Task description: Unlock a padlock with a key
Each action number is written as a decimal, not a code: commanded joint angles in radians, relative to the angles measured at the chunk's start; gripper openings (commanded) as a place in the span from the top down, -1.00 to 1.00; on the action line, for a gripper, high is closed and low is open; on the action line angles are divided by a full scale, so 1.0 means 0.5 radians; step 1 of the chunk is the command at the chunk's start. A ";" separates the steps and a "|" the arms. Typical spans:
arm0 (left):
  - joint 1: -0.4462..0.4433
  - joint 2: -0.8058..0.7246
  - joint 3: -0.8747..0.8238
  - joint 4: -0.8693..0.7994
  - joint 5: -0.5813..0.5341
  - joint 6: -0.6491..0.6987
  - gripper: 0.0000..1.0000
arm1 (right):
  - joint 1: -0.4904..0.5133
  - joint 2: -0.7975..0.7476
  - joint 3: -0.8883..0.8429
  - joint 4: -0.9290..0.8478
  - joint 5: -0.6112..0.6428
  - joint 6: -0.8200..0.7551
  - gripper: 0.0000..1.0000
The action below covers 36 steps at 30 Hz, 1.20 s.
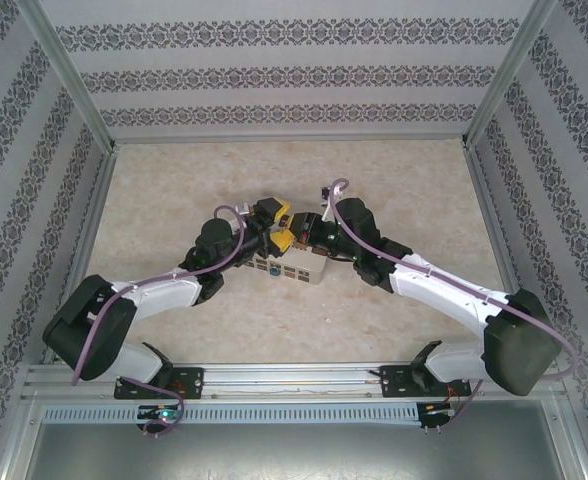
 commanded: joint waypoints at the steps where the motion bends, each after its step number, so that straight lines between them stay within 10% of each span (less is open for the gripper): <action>1: -0.040 0.028 0.020 0.216 -0.055 -0.064 -0.54 | 0.025 0.030 0.069 0.084 -0.016 -0.008 1.00; 36: -0.041 -0.038 -0.014 0.068 -0.180 -0.016 0.43 | 0.007 -0.114 -0.070 0.048 0.081 -0.003 1.00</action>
